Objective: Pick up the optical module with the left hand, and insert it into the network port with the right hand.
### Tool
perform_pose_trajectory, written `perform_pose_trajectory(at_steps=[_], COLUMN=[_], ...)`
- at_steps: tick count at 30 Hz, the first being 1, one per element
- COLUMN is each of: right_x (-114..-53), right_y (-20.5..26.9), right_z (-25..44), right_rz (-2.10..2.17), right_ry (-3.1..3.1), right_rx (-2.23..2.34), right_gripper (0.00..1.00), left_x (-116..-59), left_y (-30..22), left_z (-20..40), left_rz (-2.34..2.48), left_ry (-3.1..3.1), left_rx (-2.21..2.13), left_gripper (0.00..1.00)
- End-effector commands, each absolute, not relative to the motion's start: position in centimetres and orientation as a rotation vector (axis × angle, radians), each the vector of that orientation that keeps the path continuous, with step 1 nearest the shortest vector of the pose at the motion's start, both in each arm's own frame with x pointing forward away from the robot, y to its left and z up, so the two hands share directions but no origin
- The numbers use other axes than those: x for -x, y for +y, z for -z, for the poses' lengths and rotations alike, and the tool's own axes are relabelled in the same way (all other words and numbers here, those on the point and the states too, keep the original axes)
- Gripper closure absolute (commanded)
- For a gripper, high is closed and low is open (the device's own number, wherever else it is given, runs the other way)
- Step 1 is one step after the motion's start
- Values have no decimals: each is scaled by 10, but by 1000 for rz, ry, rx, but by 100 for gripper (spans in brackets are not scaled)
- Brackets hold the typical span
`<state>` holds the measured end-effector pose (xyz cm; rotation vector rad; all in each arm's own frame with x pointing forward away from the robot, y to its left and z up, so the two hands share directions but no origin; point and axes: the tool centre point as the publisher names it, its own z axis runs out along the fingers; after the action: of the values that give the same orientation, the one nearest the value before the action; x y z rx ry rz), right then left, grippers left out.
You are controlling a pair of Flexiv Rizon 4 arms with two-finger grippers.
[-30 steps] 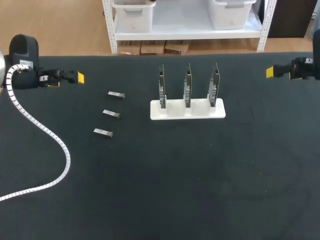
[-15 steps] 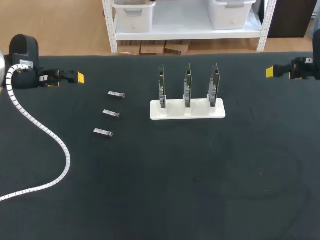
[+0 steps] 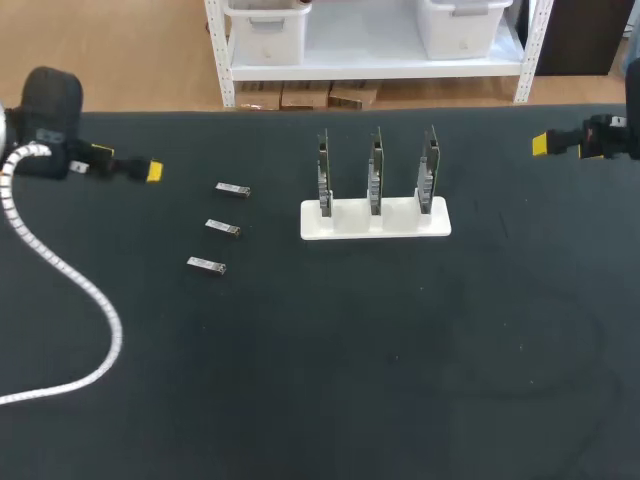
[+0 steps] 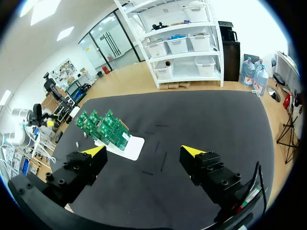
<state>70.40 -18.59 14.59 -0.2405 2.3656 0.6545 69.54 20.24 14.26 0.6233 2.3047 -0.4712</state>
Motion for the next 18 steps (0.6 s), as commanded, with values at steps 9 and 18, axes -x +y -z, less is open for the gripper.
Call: perform_pose_trajectory(at_steps=[9, 18], right_x=[-701, -701], right_y=[-185, -185], right_z=[-149, -149], right_rz=[-640, -640], right_ry=[2371, 2371], right_rx=[233, 233], right_gripper=[0, 0], left_x=[-703, -689], left_y=[241, 243], left_z=[-142, -116], left_rz=[277, -27], left_ry=[2341, 2297], left_rx=[-1155, -1449], left_gripper=[0, 0])
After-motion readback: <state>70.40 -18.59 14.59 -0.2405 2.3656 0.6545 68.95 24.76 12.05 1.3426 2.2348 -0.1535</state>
